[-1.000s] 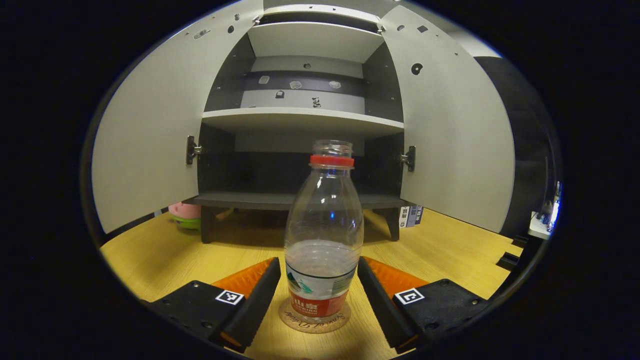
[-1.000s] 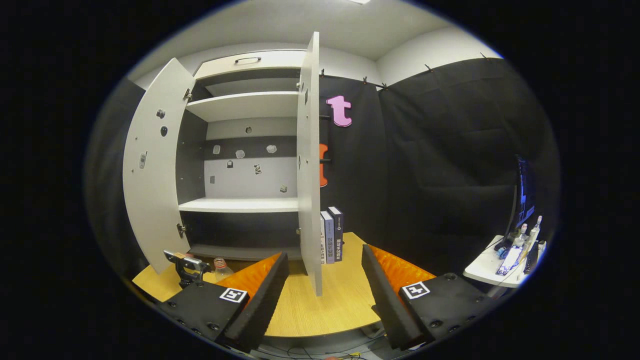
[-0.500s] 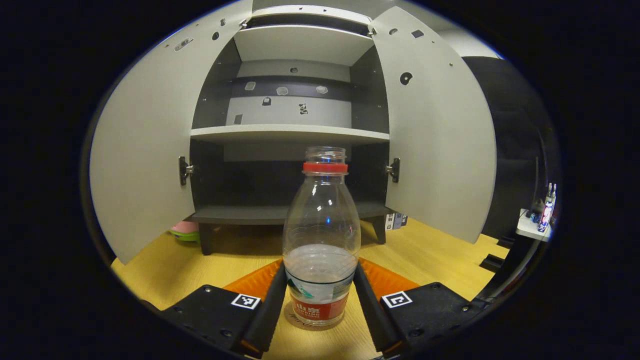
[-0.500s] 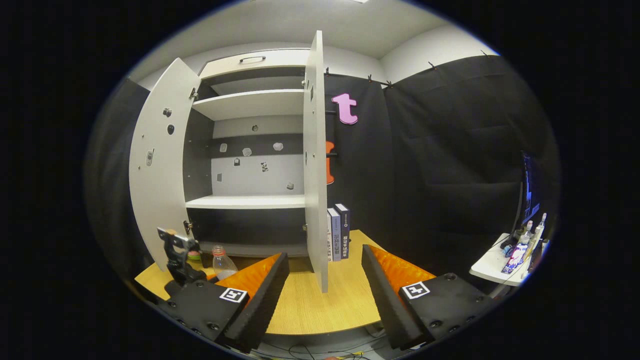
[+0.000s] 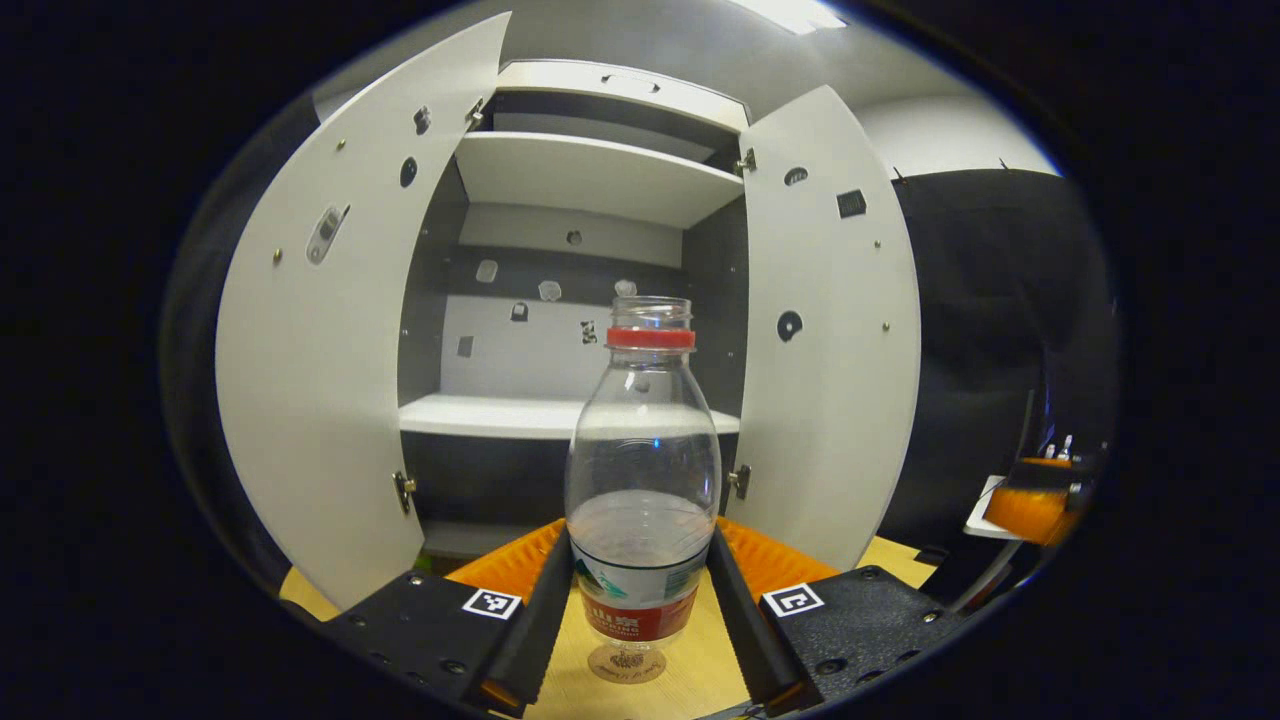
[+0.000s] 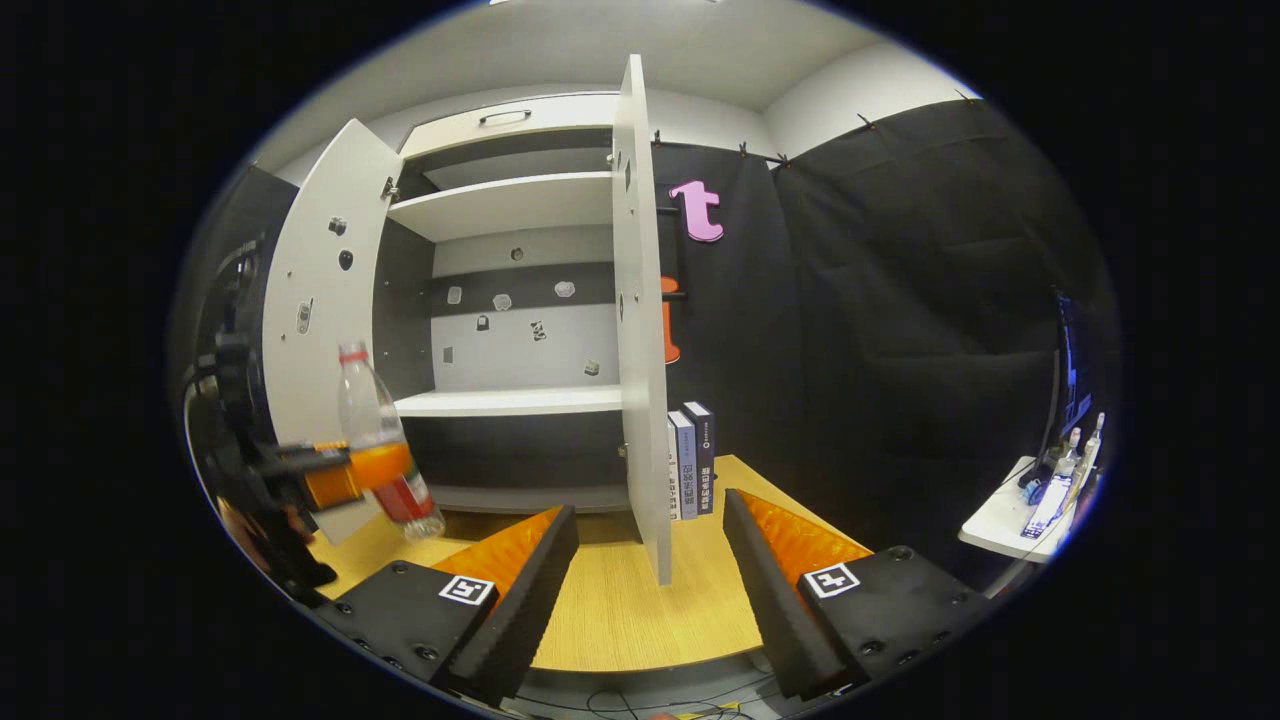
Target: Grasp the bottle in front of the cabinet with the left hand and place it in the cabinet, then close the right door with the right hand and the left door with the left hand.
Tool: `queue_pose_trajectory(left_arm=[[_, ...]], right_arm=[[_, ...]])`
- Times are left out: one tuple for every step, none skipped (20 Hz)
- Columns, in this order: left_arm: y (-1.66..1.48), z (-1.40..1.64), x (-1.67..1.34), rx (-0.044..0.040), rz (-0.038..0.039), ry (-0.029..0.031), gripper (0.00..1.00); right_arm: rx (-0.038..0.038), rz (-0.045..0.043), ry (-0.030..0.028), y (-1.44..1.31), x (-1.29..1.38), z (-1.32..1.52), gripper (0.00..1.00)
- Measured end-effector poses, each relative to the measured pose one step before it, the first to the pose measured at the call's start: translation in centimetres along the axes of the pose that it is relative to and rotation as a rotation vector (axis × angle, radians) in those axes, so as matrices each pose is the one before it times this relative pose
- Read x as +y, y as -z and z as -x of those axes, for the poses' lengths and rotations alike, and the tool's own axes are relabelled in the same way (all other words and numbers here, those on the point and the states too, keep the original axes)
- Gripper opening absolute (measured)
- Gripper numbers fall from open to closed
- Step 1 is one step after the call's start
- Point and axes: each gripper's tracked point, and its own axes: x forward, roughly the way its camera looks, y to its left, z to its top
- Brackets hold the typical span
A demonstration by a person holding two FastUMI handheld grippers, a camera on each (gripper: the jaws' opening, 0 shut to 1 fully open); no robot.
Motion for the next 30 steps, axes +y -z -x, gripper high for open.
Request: queue_pose_trajectory(left_arm=[[-2.098, -0.302, 0.263, -0.00884, -0.00257, 0.00022, 0.74], [-1.767, -0.494, 0.239, -0.00755, -0.00856, -0.00049, 0.74], [-1.914, -0.488, 0.266, -0.02072, -0.01223, 0.00144, 0.74], [-1.874, -0.941, 0.375, -0.02374, -0.01313, -0.00383, 0.74], [-1.46, -0.899, 0.275, -0.01765, -0.00926, -0.00245, 0.74], [-0.996, -1.113, 0.016, -0.01351, -0.0026, 0.0049, 0.75], [-1.05, -1.207, -0.069, -0.01343, 0.00328, 0.00826, 0.74], [-0.694, -1.556, -0.087, -0.00773, 0.00158, 0.01261, 0.74], [-0.41, -1.511, -0.015, 0.00327, 0.00409, 0.0085, 0.74], [-0.24, -1.669, 0.12, 0.00411, 0.00091, 0.00718, 0.74], [-0.229, -1.835, 0.506, -0.00073, -0.00848, -0.00464, 0.74], [-0.12, -1.805, 0.729, 0.00059, -0.0136, -0.01441, 0.75], [0.068, -1.759, 0.747, -0.00004, -0.0084, -0.01116, 0.74], [0.01, -1.894, 0.562, 0.001, 0.00362, -0.00903, 0.74], [0.136, -1.763, 0.496, 0.00043, 0.01247, -0.0036, 0.74], [0.412, -1.842, 0.339, 0.00696, 0.01137, -0.00397, 0.74], [0.397, -1.549, 0.503, 0.00877, 0.00453, -0.00817, 0.74], [0.57, -1.41, 0.464, 0.00942, -0.00505, -0.012, 0.74], [0.597, -1.486, 0.383, 0.01127, -0.00672, -0.01007, 0.74], [0.794, -1.509, 0.196, 0.01348, 0.00033, -0.00503, 0.74], [0.896, -1.329, 0.113, 0.016, 0.00727, 0.00073, 0.74], [1.042, -1.488, 0.171, 0.01941, 0.00431, -0.0001, 0.74], [0.998, -1.078, 0.209, 0.01693, -0.00217, -0.00361, 0.74], [0.96, -1.05, 0.194, 0.01532, -0.00582, -0.00638, 0.74], [0.88, -0.736, 0.311, 0.01657, -0.00528, -0.00493, 0.74], [0.806, -0.502, 0.001, 0.01724, 0.00208, -0.00402, 0.74], [0.81, -0.446, 0.158, 0.01674, 0.00926, 0.00073, 0.74], [0.528, -0.438, 0.22, 0.0111, 0.00752, -0.00167, 0.74], [0.346, -0.324, 0.312, 0.00759, 0.00391, -0.00463, 0.74], [0.137, -0.026, 0.019, 0.00326, 0.00048, -0.00555, 0.74]], right_arm=[[-0.00106, -0.0034, -0.00128, -0.02, 0.04, -0.039, 0.96], [-0.001, -0.00254, -0.00408, 0.115, -0.028, 0.021, 0.96], [0.00142, -0.00154, -0.00611, 0.121, 0.098, 0.04, 0.96], [0.00057, -0.00275, 0.00045, 0.196, -0.09, 0.041, 0.97], [-0.00182, -0.00298, 0.00872, 0.109, -0.184, -0.05, 0.96], [-0.00212, -0.00186, 0.01089, -0.011, -0.529, -0.037, 0.96], [-0.00142, 0.00068, 0.01218, -0.012, -0.277, -0.013, 0.96], [-0.00283, 0.0015, 0.01426, -0.002, -0.341, 0.071, 0.96], [-0.00394, 0.00034, 0.01515, -0.059, -0.435, 0.197, 0.96], [-0.00413, -0.00204, 0.01638, -0.17, -0.389, 0.096, 0.96], [-0.0042, -0.00149, 0.01909, -0.083, -0.456, 0.135, 0.96], [-0.0026, -0.00009, 0.02141, -0.121, -0.595, 0.273, 0.96], [-0.00026, 0.00199, 0.02379, 0.053, -0.636, 0.213, 0.96], [0.00162, 0.00066, 0.0268, 0.105, -0.678, 0.099, 0.96], [0.00347, -0.00151, 0.02736, 0.309, -0.634, 0.065, 0.96], [0.00674, -0.00296, 0.02728, 0.302, -0.512, 0.073, 0.97], [0.00984, -0.00429, 0.02577, 0.436, -0.552, 0.04, 0.96], [0.01067, -0.00434, 0.02305, 0.236, -0.37, -0.086, 0.96], [0.00857, -0.00437, 0.02129, 0.25, -0.267, -0.106, 0.96], [0.00669, -0.00248, 0.02348, 0.201, -0.307, -0.105, 0.96], [0.00325, -0.00132, 0.01773, 0.127, -0.237, -0.016, 0.96], [-0.00009, -0.00101, 0.02002, 0.044, -0.24, -0.272, 0.96], [-0.00068, -0.0018, 0.01615, -0.09, -0.107, -0.17, 0.96], [-0.00069, -0.0033, 0.01202, -0.051, -0.019, -0.2, 0.96], [-0.00176, -0.00465, 0.00751, -0.005, -0.003, -0.042, 0.96], [-0.00233, -0.00464, 0.00492, -0.038, 0.114, -0.177, 0.96], [-0.00113, -0.00215, 0.00521, -0.06, 0.026, -0.168, 0.96], [0.0002, 0.00172, 0.00685, 0.019, -0.052, -0.084, 0.96], [0.00115, 0.00364, 0.00791, 0.074, -0.158, -0.009, 0.96], [0.00214, 0.0035, 0.00635, 0.112, -0.043, -0.146, 0.96]])
